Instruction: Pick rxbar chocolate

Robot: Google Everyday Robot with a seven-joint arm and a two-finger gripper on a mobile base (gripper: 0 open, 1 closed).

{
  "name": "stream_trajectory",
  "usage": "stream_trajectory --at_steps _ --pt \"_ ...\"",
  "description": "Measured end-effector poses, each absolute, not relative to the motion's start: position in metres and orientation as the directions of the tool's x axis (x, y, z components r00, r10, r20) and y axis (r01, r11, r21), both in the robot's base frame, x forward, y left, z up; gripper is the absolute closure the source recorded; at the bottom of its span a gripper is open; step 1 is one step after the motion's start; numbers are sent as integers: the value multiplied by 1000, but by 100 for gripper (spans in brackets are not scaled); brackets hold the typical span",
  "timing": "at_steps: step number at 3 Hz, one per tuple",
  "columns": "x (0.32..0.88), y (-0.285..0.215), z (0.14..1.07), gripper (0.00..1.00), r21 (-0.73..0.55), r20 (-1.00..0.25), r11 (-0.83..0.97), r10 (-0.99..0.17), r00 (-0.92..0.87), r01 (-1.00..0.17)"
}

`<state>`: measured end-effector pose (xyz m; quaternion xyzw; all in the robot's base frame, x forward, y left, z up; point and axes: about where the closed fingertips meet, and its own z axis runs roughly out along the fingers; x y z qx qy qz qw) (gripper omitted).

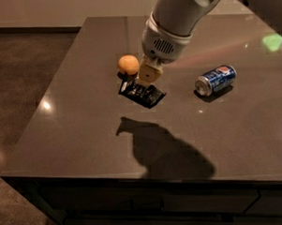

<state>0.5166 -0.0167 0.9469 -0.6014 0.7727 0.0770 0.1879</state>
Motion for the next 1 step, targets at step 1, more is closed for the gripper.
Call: stream_trajectory --at_steps 1 --pt "517 -17 947 100 -107 -383 265 -900 -206 -958"
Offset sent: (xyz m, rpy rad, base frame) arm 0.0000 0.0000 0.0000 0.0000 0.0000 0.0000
